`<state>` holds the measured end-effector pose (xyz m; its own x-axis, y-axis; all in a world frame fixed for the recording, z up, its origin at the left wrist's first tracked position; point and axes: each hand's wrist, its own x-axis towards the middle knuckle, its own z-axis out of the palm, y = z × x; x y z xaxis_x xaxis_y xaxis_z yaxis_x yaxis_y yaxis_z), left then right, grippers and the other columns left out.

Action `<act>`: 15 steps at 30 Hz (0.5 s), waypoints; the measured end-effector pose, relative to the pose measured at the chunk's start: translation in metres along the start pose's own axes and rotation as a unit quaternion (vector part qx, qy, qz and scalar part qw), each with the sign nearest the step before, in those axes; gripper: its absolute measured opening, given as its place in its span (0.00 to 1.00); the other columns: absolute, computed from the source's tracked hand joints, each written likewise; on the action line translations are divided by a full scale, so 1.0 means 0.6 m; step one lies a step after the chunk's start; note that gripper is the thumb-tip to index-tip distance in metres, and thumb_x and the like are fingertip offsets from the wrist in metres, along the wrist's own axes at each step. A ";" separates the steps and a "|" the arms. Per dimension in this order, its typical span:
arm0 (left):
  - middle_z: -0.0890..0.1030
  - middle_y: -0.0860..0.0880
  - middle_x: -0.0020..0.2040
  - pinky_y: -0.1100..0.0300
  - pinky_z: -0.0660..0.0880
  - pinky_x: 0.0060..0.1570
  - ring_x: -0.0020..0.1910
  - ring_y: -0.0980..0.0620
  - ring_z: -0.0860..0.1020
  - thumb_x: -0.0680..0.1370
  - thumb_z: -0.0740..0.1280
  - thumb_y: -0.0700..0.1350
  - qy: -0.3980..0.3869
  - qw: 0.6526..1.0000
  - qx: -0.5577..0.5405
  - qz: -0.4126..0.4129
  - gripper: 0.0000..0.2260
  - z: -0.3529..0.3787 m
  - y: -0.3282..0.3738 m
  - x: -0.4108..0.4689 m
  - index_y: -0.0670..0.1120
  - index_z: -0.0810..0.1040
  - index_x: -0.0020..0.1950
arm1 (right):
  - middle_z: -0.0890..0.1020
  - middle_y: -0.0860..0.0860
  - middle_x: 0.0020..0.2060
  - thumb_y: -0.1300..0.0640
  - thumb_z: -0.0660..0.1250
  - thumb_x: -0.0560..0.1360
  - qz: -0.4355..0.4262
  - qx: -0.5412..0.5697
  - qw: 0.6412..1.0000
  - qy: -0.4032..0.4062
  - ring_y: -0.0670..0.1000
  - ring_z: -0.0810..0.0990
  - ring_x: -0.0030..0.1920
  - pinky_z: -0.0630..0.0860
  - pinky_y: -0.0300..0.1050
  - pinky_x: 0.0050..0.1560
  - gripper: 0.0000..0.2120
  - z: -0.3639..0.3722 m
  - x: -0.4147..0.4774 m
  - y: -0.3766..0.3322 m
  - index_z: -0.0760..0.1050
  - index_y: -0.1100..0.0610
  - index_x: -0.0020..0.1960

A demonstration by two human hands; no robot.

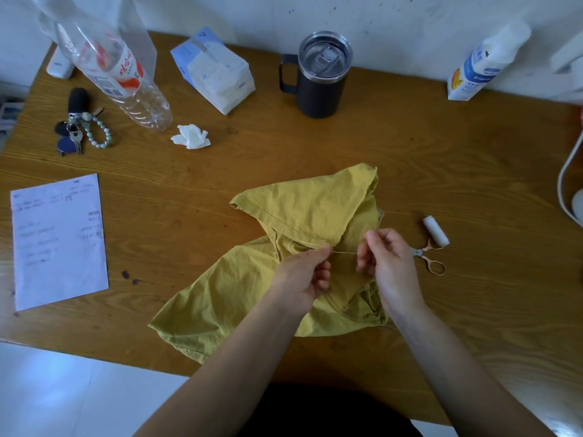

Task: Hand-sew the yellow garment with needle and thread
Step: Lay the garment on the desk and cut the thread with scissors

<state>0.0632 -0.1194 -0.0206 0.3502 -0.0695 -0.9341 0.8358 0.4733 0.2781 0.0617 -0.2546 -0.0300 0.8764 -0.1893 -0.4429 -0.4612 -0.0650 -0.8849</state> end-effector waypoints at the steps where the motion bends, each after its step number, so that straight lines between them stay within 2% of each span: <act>1: 0.74 0.50 0.24 0.67 0.67 0.19 0.20 0.57 0.70 0.75 0.71 0.40 0.003 1.000 0.012 0.009 0.06 0.000 -0.001 0.000 0.41 0.77 0.39 | 0.78 0.46 0.26 0.59 0.59 0.79 -0.003 0.004 1.000 0.001 0.43 0.74 0.27 0.73 0.37 0.29 0.08 0.000 0.000 -0.001 0.72 0.57 0.42; 5: 0.75 0.51 0.27 0.66 0.69 0.24 0.25 0.56 0.70 0.76 0.70 0.42 0.026 0.995 0.070 0.061 0.07 0.000 -0.008 -0.007 0.42 0.78 0.38 | 0.75 0.45 0.25 0.59 0.58 0.80 0.009 0.071 0.997 0.022 0.44 0.71 0.26 0.71 0.37 0.28 0.08 -0.002 0.003 -0.006 0.72 0.57 0.42; 9: 0.77 0.51 0.26 0.66 0.71 0.27 0.27 0.56 0.72 0.77 0.69 0.41 0.035 0.992 0.067 0.105 0.07 0.001 -0.005 -0.016 0.41 0.79 0.39 | 0.72 0.44 0.24 0.60 0.58 0.80 0.043 0.178 0.982 0.049 0.43 0.68 0.24 0.68 0.36 0.26 0.09 -0.011 0.013 -0.016 0.71 0.58 0.43; 15: 0.78 0.49 0.30 0.64 0.73 0.30 0.29 0.55 0.74 0.77 0.69 0.41 0.042 0.990 0.055 0.123 0.07 -0.007 0.008 -0.025 0.41 0.79 0.39 | 0.72 0.45 0.24 0.60 0.57 0.80 0.061 0.240 0.965 0.085 0.43 0.67 0.24 0.67 0.35 0.25 0.10 -0.039 0.028 -0.023 0.71 0.57 0.42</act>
<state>0.0601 -0.1126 -0.0060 0.5169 0.1122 -0.8487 0.7715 0.3687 0.5186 0.0794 -0.2797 -0.0217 0.7653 -0.3275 -0.5542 -0.4064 0.4219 -0.8105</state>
